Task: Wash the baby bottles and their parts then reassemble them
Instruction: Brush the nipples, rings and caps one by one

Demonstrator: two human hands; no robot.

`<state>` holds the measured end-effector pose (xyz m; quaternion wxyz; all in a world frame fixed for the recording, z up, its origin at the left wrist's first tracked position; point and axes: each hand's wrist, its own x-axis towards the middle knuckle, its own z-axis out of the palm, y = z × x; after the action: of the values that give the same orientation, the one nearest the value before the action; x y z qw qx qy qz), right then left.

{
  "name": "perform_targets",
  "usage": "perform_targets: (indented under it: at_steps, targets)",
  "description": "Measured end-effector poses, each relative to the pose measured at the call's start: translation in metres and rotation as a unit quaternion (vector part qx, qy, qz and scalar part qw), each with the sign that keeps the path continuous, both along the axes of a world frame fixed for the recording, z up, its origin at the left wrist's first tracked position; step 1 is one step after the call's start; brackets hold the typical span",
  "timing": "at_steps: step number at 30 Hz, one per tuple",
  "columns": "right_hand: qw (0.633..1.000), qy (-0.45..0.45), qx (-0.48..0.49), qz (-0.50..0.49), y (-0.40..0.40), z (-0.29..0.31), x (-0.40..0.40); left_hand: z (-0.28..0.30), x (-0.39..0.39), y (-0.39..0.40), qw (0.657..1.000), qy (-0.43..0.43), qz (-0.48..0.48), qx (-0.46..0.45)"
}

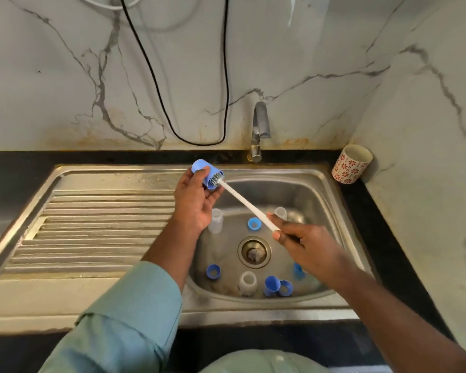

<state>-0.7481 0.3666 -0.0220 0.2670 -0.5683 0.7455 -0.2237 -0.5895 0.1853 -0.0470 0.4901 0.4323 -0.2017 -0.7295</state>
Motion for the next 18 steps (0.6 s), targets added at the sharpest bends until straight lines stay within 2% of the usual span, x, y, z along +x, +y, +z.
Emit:
perform_targets:
  at_steps: [3, 7, 8, 10, 13, 15, 17, 18]
  targets:
    - [1.000, 0.019, 0.018, 0.009, 0.005, 0.004, -0.016, 0.001, -0.014, 0.008, 1.000, 0.015, -0.011, -0.002]
    - [0.993, -0.101, 0.035, 0.039, 0.008, 0.012, -0.013, 0.005, -0.012, 0.005, 1.000, 0.021, 0.023, 0.004]
    - [0.996, -0.085, 0.026, 0.029, 0.003, 0.011, -0.017, 0.007, -0.012, 0.004, 1.000, 0.014, 0.021, 0.000]
    - [1.000, 0.002, -0.018, 0.017, -0.005, 0.011, -0.022, 0.009, -0.012, 0.003, 1.000, -0.005, 0.019, -0.007]
    - [0.993, 0.079, -0.062, 0.062, -0.006, 0.012, -0.019, 0.015, -0.009, -0.004, 0.999, -0.025, 0.043, -0.020]
    - [0.986, 0.148, -0.034, 0.070, -0.008, 0.015, -0.018, 0.014, -0.009, -0.007, 0.999, -0.017, 0.030, -0.027]
    - [0.975, 0.219, 0.008, 0.034, -0.011, 0.022, -0.020, 0.014, -0.012, -0.006, 0.999, 0.020, -0.014, -0.032]
    - [0.982, 0.188, 0.018, 0.013, -0.012, 0.024, -0.020, 0.015, -0.012, -0.005, 0.998, 0.035, -0.035, -0.035]
